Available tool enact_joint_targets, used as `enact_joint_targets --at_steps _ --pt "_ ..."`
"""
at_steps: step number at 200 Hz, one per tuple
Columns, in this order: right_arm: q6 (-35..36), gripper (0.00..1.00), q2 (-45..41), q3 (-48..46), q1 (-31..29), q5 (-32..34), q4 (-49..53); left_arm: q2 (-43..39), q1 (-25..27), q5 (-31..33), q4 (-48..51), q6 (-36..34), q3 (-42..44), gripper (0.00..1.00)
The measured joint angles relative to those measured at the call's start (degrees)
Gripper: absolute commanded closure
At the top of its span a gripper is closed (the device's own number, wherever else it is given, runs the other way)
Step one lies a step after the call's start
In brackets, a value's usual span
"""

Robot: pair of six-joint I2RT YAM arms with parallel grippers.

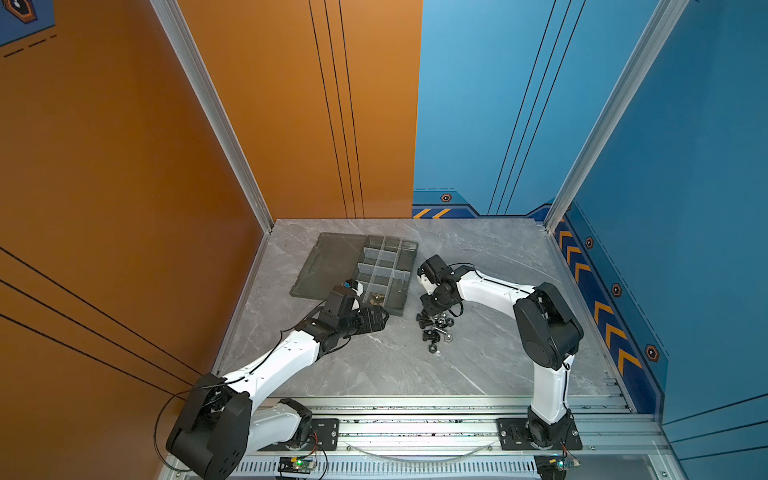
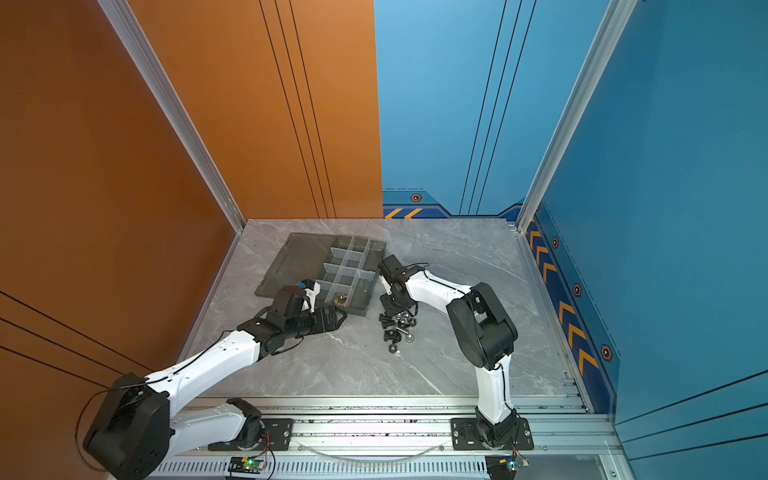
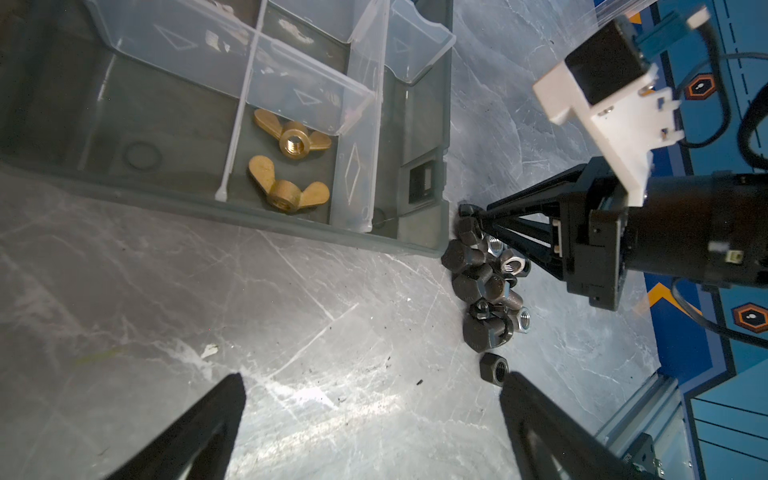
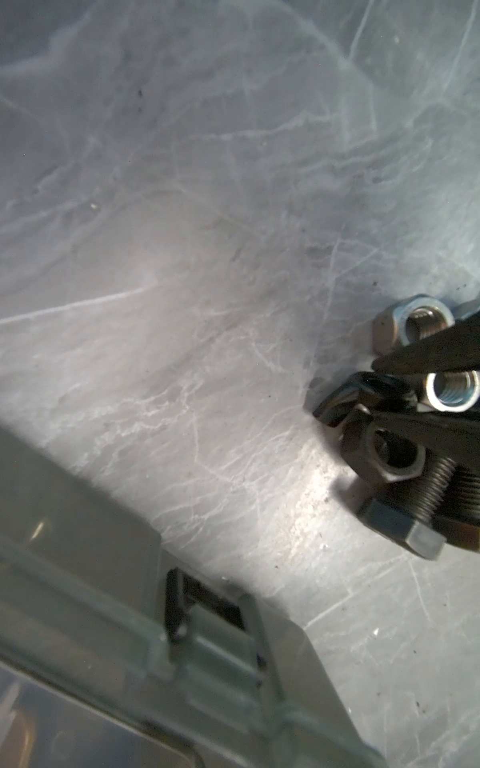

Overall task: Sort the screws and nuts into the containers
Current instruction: 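Lower the right gripper into the pile and close on a black wing nut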

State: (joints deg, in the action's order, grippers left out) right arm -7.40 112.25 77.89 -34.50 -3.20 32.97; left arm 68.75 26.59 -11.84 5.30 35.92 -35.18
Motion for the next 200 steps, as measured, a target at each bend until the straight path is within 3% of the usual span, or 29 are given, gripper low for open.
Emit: enact_joint_targets --at_steps 107,200 --pt "0.00 0.78 -0.04 -1.22 0.76 -1.31 -0.13 0.85 0.11 0.00 -0.02 0.15 -0.20 0.02" --pt "0.13 0.88 -0.04 -1.18 0.90 -2.34 -0.26 1.25 0.11 0.00 -0.04 0.15 -0.22 0.02"
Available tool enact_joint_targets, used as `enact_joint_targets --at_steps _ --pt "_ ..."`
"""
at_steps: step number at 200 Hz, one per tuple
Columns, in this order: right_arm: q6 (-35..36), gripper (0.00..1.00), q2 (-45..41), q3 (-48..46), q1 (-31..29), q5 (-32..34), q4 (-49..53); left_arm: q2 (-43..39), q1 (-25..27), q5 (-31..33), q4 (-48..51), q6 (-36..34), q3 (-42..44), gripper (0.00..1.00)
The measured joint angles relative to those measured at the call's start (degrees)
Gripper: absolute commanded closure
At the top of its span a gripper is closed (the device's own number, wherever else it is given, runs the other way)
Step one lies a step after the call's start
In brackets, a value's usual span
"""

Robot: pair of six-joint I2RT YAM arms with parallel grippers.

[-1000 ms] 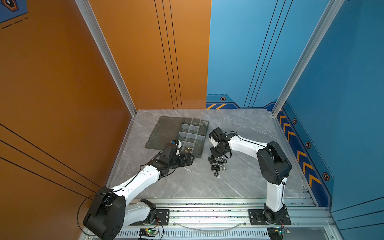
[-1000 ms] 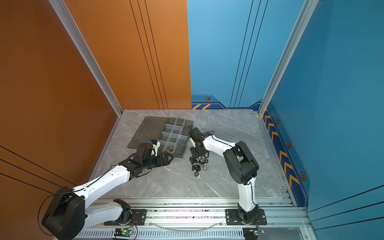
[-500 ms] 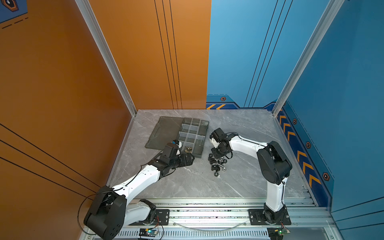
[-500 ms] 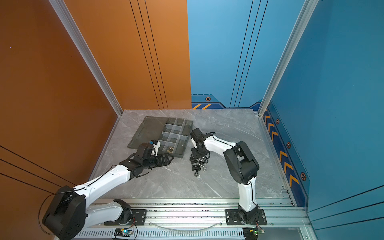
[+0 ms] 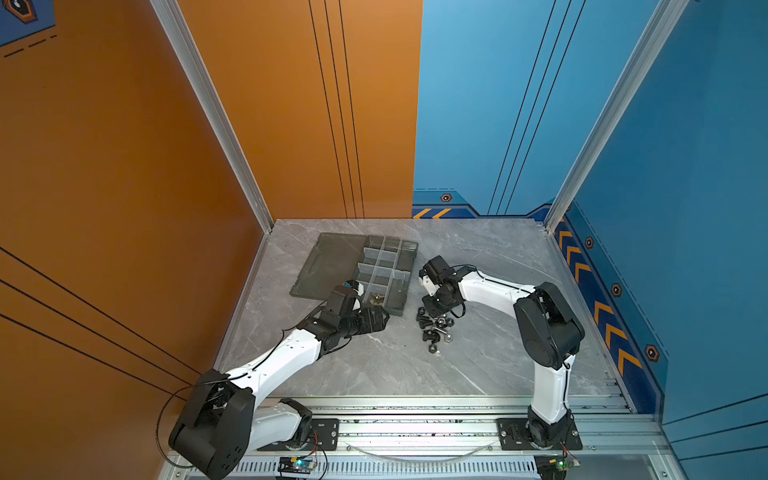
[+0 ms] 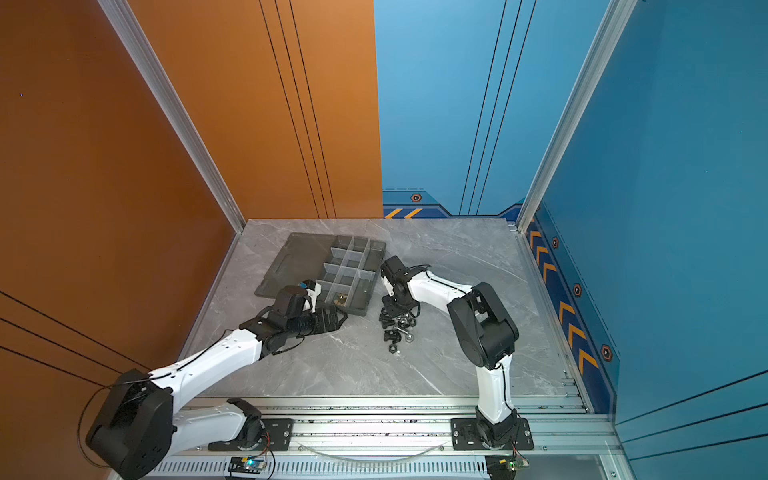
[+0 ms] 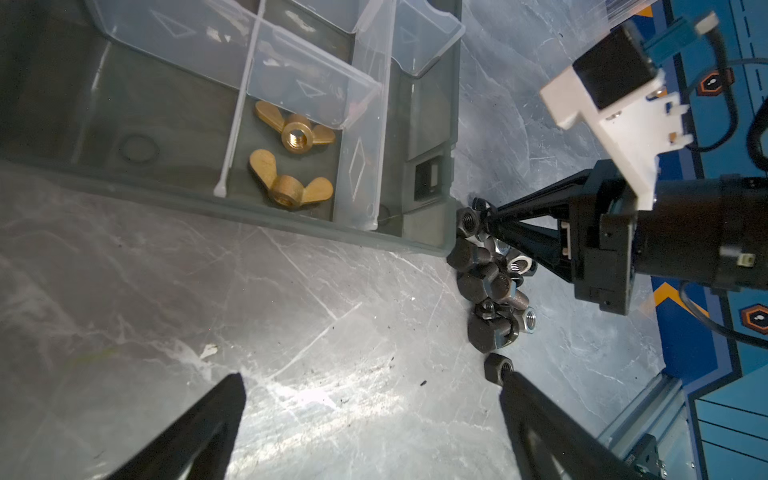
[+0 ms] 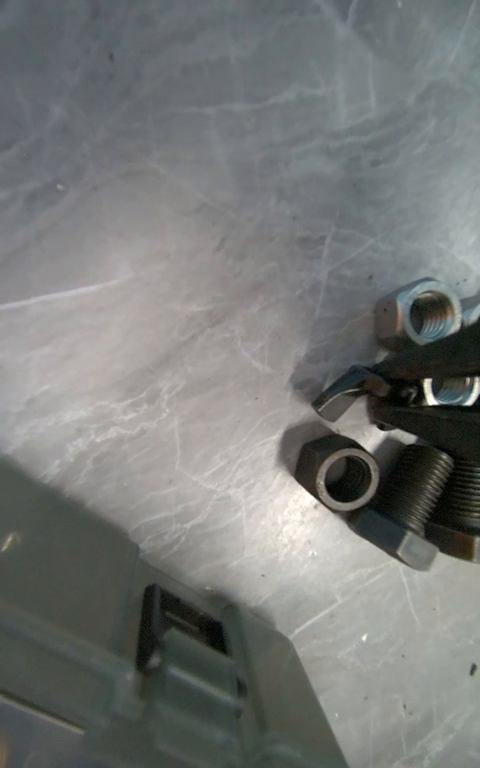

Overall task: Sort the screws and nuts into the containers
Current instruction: 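Lower the right gripper into the pile and close on a black wing nut, then lift the black wing nut with the right gripper over the brass-nut compartment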

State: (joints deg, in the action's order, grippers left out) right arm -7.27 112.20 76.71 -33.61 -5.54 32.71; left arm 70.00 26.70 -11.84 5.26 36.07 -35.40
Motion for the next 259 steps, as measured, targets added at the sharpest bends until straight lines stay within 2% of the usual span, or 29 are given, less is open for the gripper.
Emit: enact_joint_targets --at_steps 47,124,167,219,259 --pt "-0.04 1.00 0.00 0.07 0.26 -0.42 -0.39 0.00 0.00 0.00 0.00 0.00 0.00 0.02" --pt "-0.13 1.00 -0.26 0.04 1.09 -2.43 -1.05 -1.36 0.00 -0.02 -0.15 0.00 0.00 0.02" --pt "-0.02 1.00 -3.23 0.68 1.38 -5.29 -1.38 -4.20 -0.63 -0.33 -1.92 0.48 0.63 0.02" --pt "-0.02 1.00 -3.45 11.34 0.74 -8.98 -2.27 -5.53 -2.05 -2.21 -3.10 1.64 2.27 0.02" --pt "-0.24 1.00 2.16 23.04 -1.31 -10.43 -3.82 -5.99 -2.82 -4.13 -4.48 2.60 3.45 0.02"
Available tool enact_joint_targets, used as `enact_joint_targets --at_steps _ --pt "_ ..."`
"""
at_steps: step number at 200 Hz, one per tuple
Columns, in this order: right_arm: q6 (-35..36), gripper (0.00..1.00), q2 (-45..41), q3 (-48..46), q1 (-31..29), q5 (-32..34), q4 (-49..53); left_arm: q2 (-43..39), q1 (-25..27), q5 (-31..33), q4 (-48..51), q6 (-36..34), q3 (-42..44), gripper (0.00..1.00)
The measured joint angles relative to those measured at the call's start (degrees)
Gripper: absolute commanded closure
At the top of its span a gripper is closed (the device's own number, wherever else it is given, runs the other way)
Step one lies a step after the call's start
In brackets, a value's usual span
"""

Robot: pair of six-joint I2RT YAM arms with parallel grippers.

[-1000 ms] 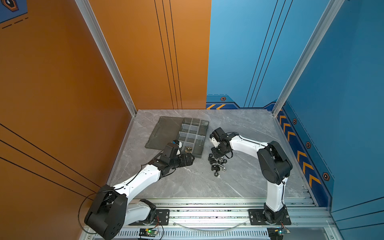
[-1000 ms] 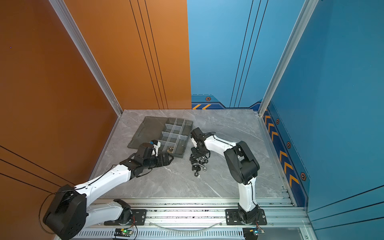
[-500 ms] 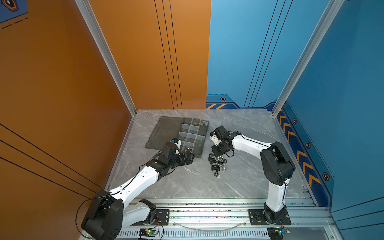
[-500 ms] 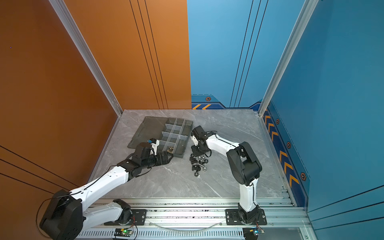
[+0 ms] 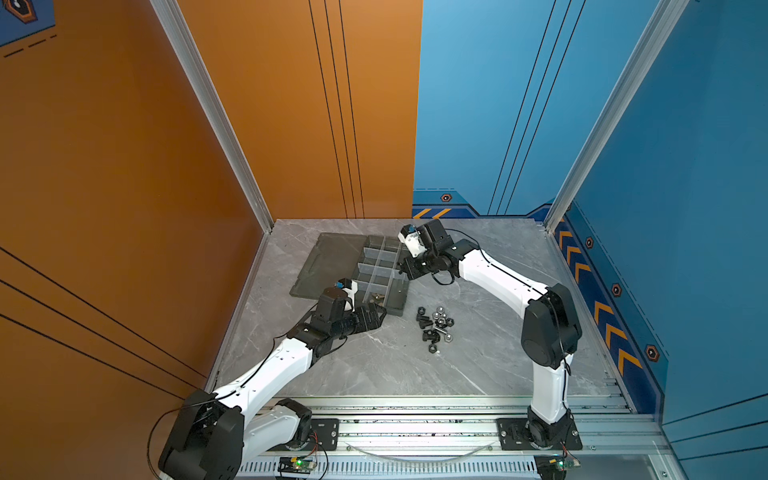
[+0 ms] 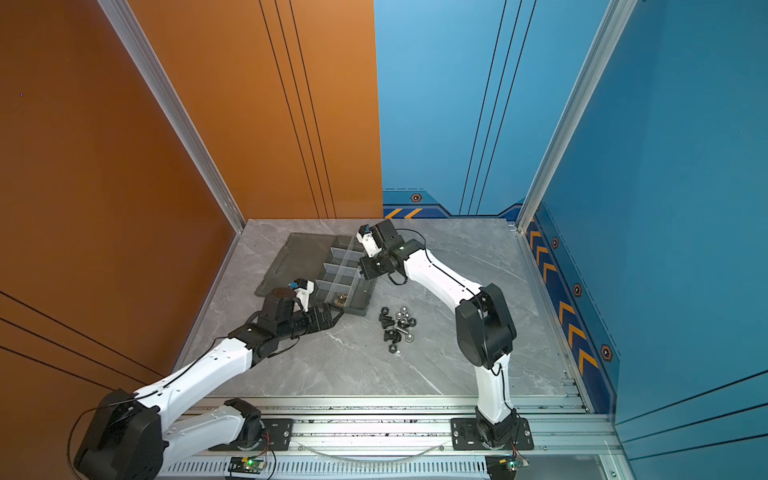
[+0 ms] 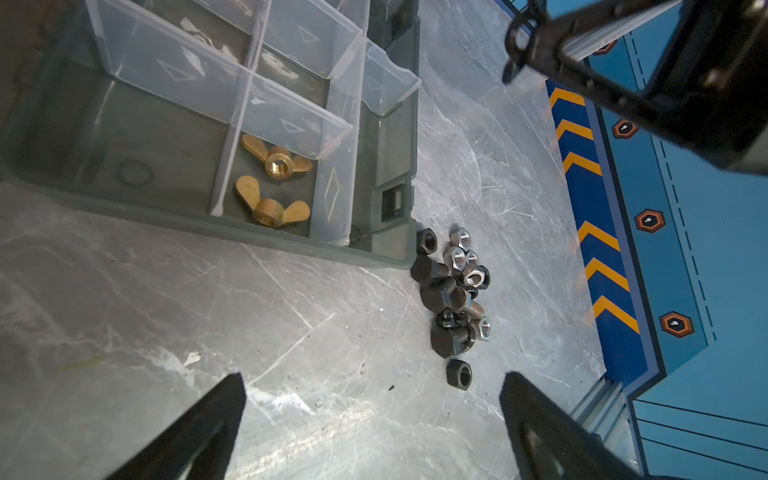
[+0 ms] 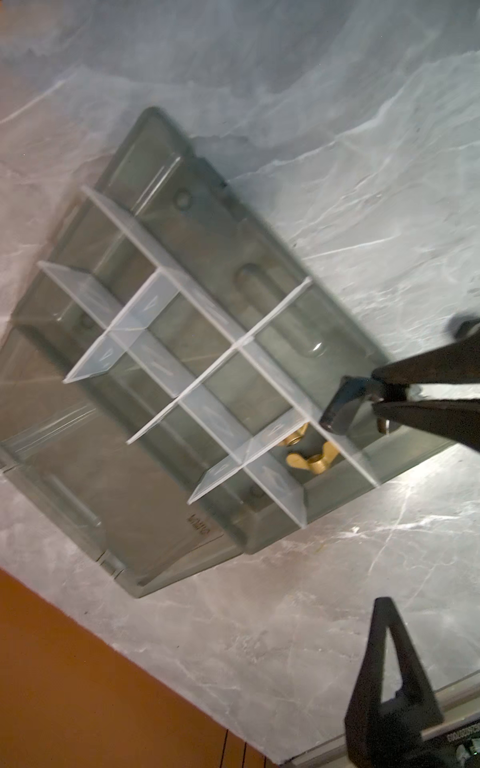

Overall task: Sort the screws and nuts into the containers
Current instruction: 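Lift the black wing nut with the right gripper over the brass-nut compartment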

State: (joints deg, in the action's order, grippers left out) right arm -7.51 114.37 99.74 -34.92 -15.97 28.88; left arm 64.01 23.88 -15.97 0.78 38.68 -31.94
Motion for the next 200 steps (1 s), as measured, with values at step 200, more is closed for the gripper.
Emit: enact_joint_targets --at_steps 200 --pt "-0.90 0.63 22.21 20.74 -1.79 -0.35 4.66 -1.55 -2.25 -3.63 -2.73 1.75 1.18 0.02"
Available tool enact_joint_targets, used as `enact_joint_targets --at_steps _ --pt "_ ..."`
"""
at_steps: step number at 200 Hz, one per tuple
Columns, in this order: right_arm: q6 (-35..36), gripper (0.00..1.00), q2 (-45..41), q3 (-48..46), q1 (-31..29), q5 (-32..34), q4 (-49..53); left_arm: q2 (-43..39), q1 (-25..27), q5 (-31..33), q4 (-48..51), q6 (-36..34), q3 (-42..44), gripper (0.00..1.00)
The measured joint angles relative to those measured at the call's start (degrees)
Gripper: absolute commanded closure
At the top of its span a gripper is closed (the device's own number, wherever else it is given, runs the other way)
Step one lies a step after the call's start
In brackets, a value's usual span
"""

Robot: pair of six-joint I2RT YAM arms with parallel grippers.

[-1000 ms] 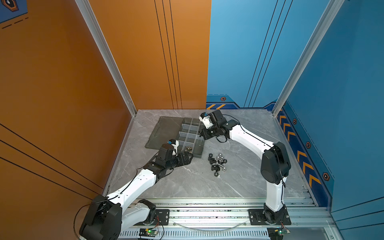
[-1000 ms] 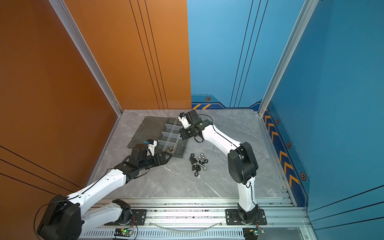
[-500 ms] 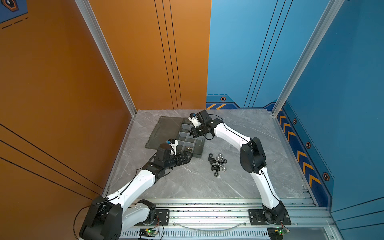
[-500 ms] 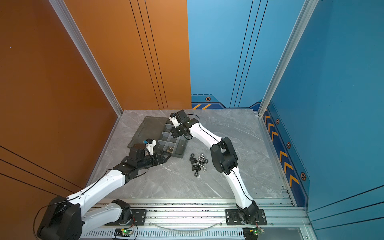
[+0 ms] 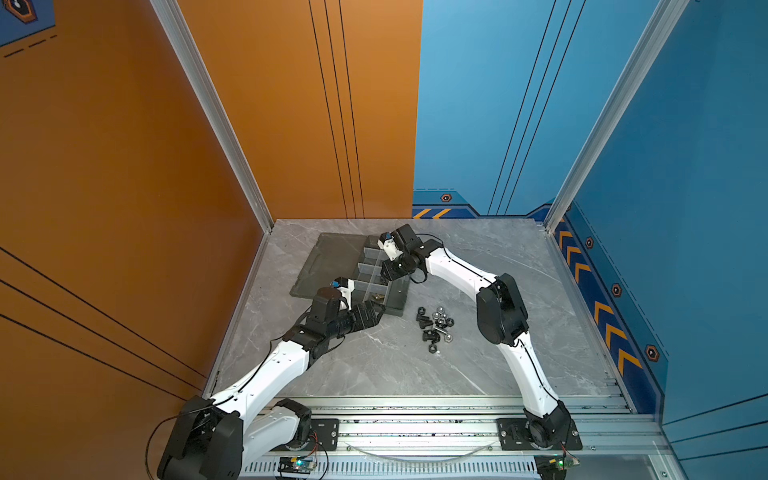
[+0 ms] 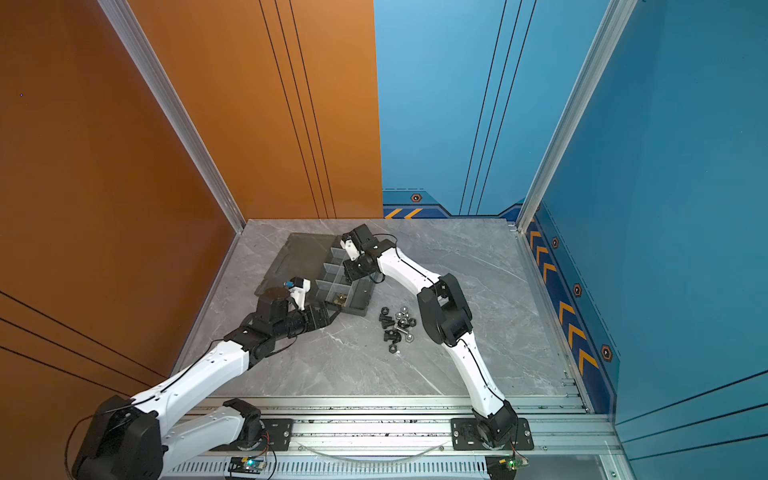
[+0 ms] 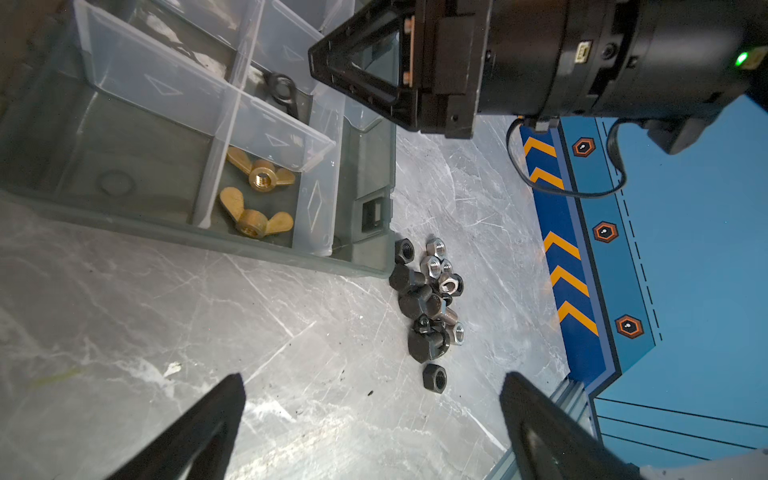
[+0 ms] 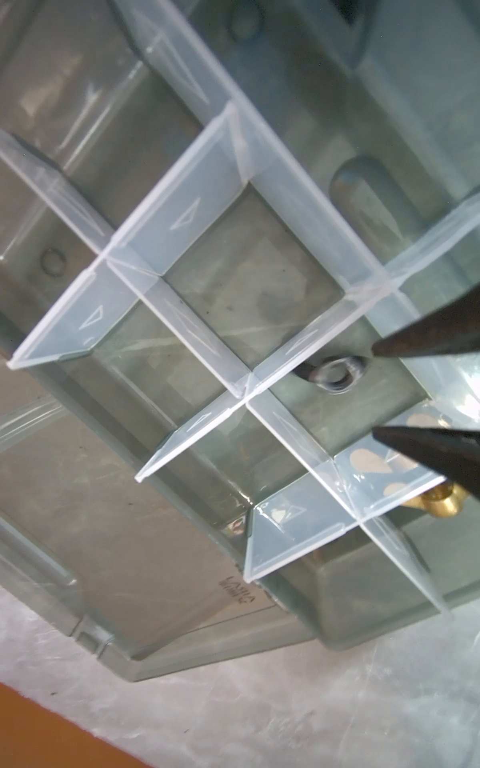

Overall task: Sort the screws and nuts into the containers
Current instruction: 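Lift the black wing nut with the right gripper over the brass-nut compartment, then open the right gripper to drop the black wing nut, then withdraw, then lower the right gripper into the pile and grasp another black wing nut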

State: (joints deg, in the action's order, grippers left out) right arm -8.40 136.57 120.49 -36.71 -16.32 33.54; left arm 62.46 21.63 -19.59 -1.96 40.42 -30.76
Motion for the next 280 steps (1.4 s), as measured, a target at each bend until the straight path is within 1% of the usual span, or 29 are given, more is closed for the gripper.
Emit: enact_joint_targets --at_steps 42,63,103,119,138,181,214,249,280 --pt "0.11 0.58 -0.68 -0.22 0.07 0.00 0.20 0.00 0.00 0.00 0.02 0.02 0.00 0.02" --pt "0.09 0.57 -4.66 -3.69 0.28 0.02 0.66 0.00 -0.15 -0.02 0.02 0.04 0.00 0.02" --pt "-0.48 0.54 -19.17 -14.27 1.49 -0.79 1.49 0.00 -0.44 -0.02 -0.02 0.20 0.00 0.02" --pt "-1.60 0.53 -25.31 -20.15 2.62 -2.23 1.11 0.02 -0.59 0.00 -0.02 0.20 0.00 0.02" --pt "-3.17 0.53 -30.56 -27.80 4.11 -3.58 0.87 0.17 -0.59 -0.02 -0.11 0.20 0.00 0.03" --pt "-5.75 0.52 -35.56 -43.87 5.60 -4.83 2.58 0.61 -0.57 -0.04 -0.70 0.42 0.00 0.02" --pt "-9.94 0.52 -40.72 -54.75 5.40 -5.09 3.54 0.92 -0.57 -0.17 -1.27 0.68 0.00 0.02" --pt "-15.50 0.52 -46.56 -60.15 4.68 -4.61 2.95 1.68 -0.57 -0.20 -1.64 1.11 0.00 0.02" --pt "-19.28 0.53 -47.43 -62.01 3.37 -4.44 0.92 2.97 -0.44 -0.22 -1.79 1.27 0.00 0.02"
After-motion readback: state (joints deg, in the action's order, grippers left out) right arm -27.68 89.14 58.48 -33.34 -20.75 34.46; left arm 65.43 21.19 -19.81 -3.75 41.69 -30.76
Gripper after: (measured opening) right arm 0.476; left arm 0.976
